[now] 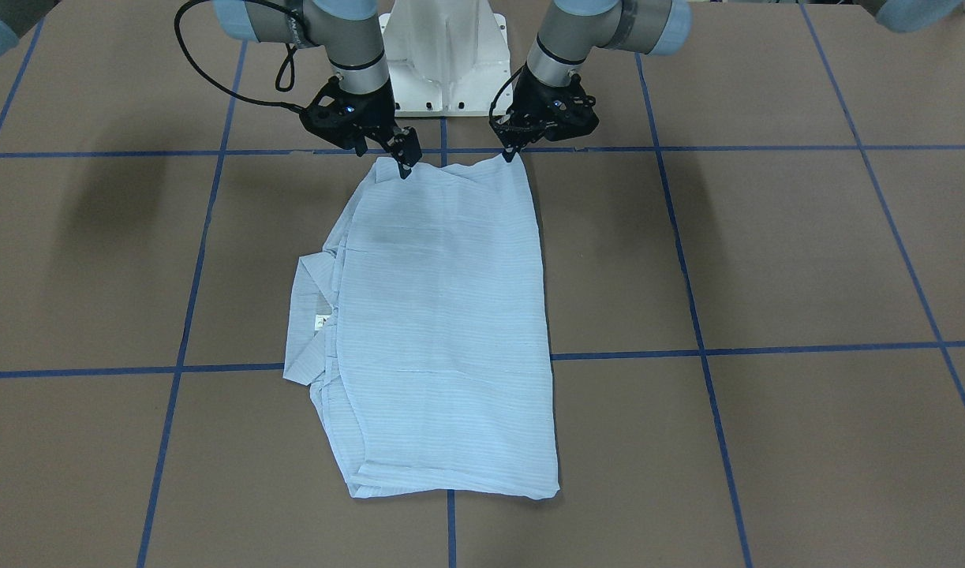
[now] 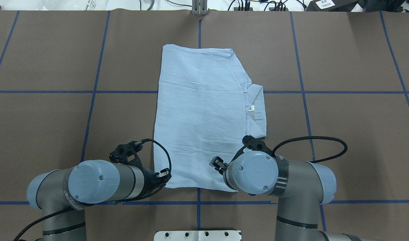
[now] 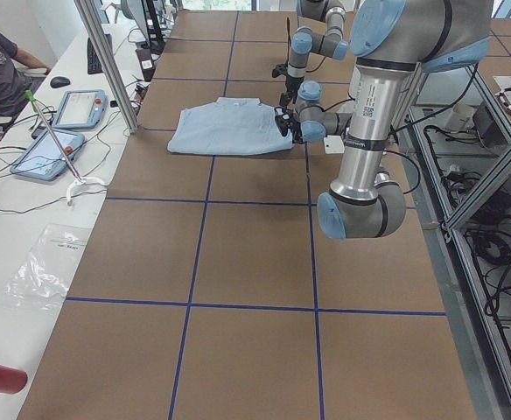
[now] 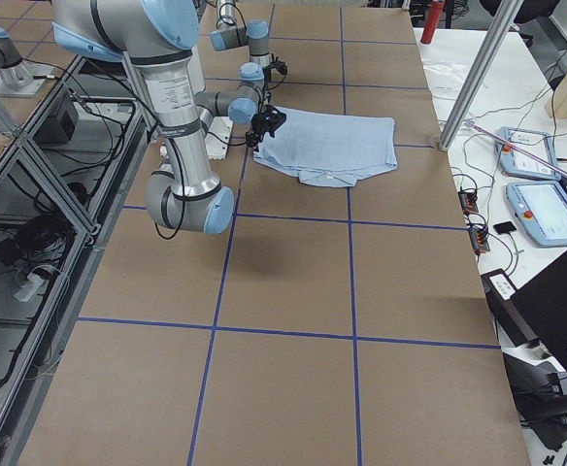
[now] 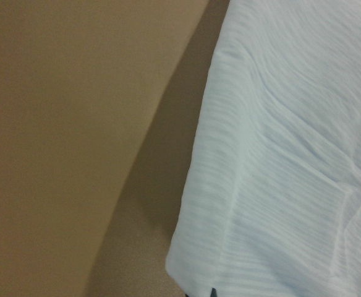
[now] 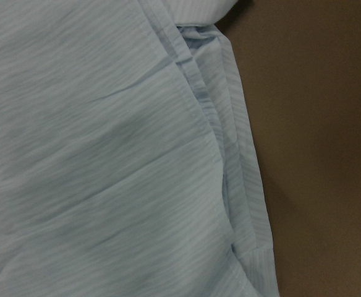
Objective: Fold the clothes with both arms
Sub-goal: 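Move the right gripper down to the shirt corner nearest the robot, then grasp the near shirt corners with both grippers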
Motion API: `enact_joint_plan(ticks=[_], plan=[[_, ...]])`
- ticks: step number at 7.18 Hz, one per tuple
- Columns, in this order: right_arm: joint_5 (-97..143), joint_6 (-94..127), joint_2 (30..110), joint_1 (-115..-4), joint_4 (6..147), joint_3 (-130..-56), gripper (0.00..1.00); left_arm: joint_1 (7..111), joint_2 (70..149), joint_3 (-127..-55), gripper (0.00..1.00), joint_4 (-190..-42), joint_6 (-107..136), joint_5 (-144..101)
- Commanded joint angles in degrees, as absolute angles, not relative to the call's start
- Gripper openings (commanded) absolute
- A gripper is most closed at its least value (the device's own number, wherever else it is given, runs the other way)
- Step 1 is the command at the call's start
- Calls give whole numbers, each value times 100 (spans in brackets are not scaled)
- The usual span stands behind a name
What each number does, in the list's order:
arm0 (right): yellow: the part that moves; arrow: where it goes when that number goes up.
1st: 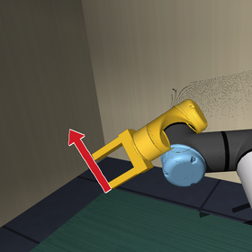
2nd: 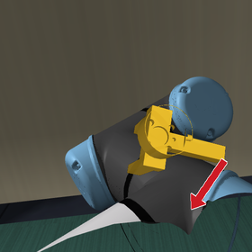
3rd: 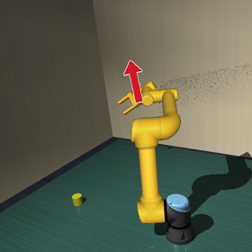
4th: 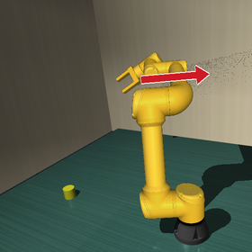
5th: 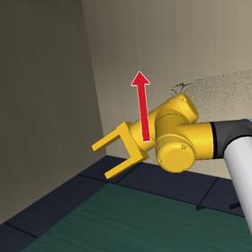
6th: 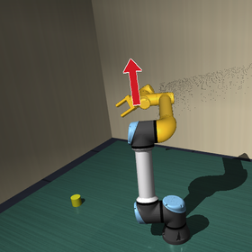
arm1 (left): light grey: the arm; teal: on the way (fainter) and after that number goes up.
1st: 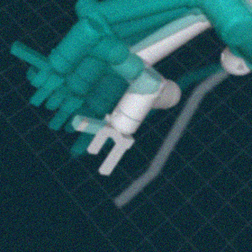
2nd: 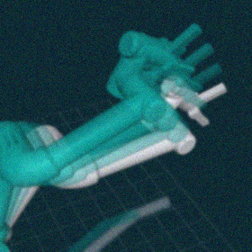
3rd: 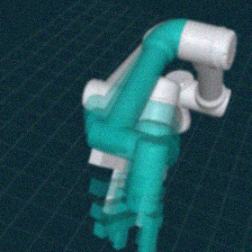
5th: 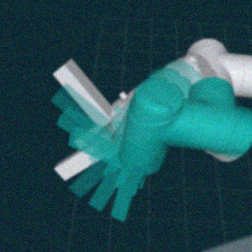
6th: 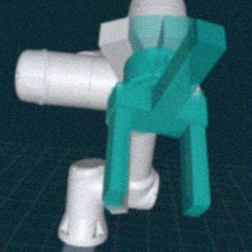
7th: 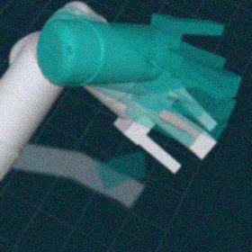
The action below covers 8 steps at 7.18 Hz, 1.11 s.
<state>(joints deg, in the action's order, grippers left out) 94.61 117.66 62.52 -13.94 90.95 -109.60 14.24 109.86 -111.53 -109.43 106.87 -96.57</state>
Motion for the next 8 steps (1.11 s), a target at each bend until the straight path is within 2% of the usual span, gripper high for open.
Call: enact_joint_plan(ticks=[1, 8], plan=[[9422, 11979, 6178, -1179, 9176, -10749, 100, 1424, 10986, -11145, 0, -10942, 10688, -9659], [9194, 11901, 6161, -1055, 9088, -10503, 100, 1424, 10995, -11145, 0, -10942, 10696, -9650]])
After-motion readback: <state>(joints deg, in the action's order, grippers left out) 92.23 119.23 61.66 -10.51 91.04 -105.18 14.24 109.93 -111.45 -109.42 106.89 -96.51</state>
